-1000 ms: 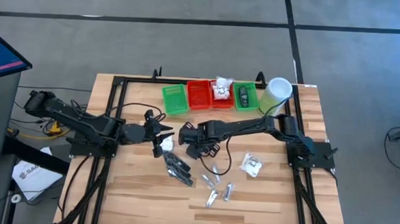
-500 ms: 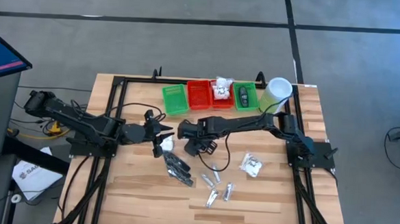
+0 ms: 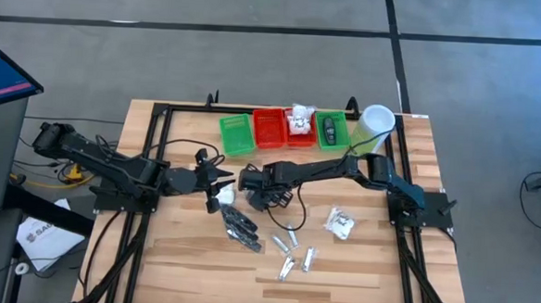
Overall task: Pick & Place Travel size toiletries
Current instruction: Put the gray deodorant into the right green bin
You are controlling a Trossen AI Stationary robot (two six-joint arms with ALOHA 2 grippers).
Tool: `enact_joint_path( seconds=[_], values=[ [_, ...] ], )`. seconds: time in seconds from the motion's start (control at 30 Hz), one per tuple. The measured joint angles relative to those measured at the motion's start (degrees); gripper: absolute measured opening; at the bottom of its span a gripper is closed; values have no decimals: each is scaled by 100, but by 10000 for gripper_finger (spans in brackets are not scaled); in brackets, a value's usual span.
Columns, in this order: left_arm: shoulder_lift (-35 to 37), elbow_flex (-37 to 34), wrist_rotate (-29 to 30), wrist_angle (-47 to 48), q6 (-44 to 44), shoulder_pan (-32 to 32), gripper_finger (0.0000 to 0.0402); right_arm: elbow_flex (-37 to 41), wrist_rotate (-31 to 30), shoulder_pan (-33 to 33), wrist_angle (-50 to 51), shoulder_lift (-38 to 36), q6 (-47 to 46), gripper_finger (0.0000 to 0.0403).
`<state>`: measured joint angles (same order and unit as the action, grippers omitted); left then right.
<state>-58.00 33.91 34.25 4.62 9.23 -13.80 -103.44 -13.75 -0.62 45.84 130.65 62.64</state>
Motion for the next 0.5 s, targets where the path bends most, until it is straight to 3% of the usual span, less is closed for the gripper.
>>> enact_joint_path(
  seconds=[0.23,0.5],
  values=[
    [0,0,1,7,0,0,80,0,562,133,110,3,-612,242],
    [0,0,1,7,2,0,80,-38,664,297,79,246,-825,226]
  ],
)
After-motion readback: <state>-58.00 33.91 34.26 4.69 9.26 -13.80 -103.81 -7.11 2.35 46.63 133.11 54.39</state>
